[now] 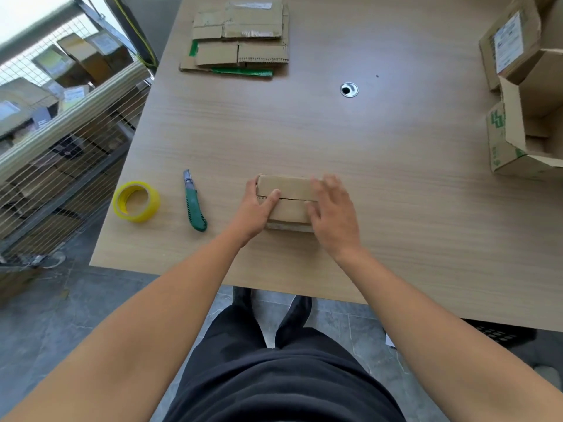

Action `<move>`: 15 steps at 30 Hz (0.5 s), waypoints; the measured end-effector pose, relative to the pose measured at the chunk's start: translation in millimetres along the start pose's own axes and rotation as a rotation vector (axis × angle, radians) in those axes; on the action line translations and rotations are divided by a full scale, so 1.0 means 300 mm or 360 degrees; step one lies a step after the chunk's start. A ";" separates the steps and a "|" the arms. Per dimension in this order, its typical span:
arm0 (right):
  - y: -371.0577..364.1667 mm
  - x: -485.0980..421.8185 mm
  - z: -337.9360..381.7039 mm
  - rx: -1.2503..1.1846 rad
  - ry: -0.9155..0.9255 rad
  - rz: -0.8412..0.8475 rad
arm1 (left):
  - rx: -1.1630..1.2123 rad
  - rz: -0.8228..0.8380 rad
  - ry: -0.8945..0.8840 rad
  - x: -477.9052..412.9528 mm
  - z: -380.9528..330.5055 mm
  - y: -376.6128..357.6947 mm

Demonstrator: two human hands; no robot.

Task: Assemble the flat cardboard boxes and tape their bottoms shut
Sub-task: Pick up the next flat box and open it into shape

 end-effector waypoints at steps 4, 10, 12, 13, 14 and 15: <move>-0.060 -0.027 0.077 0.0462 0.0020 0.0383 | -0.0057 0.0042 0.0081 -0.033 -0.028 0.043; -0.124 -0.082 0.200 0.0555 0.0090 0.0474 | -0.0722 -0.0620 0.0008 0.054 0.112 0.465; -0.150 -0.093 0.246 0.0576 0.0081 0.0453 | -0.0959 -0.0826 0.0193 0.108 0.202 0.640; -0.159 -0.099 0.262 0.0592 0.0075 0.0445 | -0.1074 -0.0809 0.0288 0.124 0.241 0.711; -0.165 -0.104 0.272 0.0608 0.0065 0.0440 | -0.1215 -0.0720 0.0362 0.135 0.273 0.769; -0.170 -0.109 0.278 0.0621 0.0055 0.0436 | -0.1381 -0.0602 0.0393 0.138 0.298 0.812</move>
Point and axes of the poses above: each hand's wrist, its own x-axis away from the middle knuckle, its own y-axis out of the back of the hand, z = x × y, the point moved 2 cm from there along -x, towards the middle knuckle, and after that the axes turned 2 degrees about x, right-handed, at the moved point
